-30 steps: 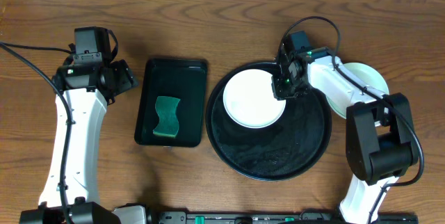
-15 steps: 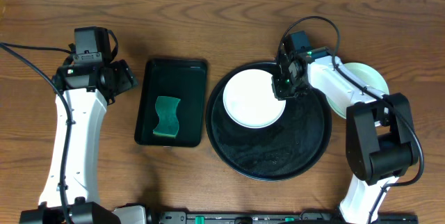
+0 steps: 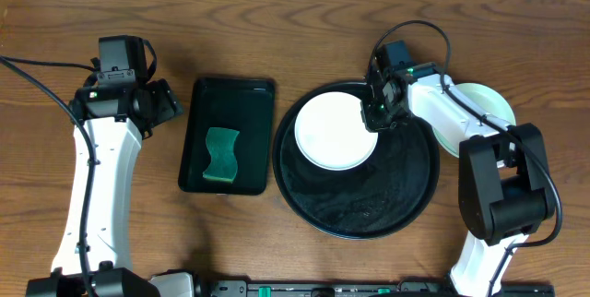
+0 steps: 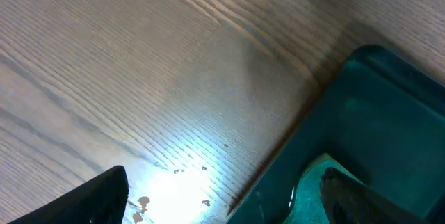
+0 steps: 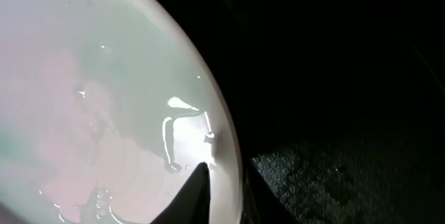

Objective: Clean dirty plates on tray and stack at the side

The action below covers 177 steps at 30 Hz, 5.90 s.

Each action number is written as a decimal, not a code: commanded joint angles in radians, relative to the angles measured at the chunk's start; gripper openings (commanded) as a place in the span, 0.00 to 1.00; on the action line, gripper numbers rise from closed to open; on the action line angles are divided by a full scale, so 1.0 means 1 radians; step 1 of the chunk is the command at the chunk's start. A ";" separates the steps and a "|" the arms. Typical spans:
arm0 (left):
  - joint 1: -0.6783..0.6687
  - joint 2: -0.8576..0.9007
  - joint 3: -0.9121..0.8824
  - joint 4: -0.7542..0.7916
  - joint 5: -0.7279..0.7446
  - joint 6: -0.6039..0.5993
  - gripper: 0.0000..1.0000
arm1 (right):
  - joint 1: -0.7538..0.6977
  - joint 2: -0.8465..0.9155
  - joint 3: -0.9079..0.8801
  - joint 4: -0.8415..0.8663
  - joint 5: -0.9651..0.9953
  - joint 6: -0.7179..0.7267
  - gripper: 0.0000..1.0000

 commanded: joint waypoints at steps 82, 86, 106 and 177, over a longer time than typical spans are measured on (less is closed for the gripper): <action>0.004 0.002 0.005 -0.002 -0.012 0.006 0.88 | 0.495 -0.048 0.346 0.120 0.406 0.633 0.01; 0.004 0.002 0.005 -0.002 -0.012 0.005 0.89 | 0.498 -0.045 0.345 0.121 0.420 0.633 0.01; 0.004 0.002 0.005 -0.002 -0.012 0.006 0.88 | 0.498 0.043 0.345 0.232 0.623 0.393 0.01; 0.004 0.002 0.005 -0.002 -0.012 0.005 0.89 | 0.727 0.042 0.345 0.716 1.087 -0.824 0.01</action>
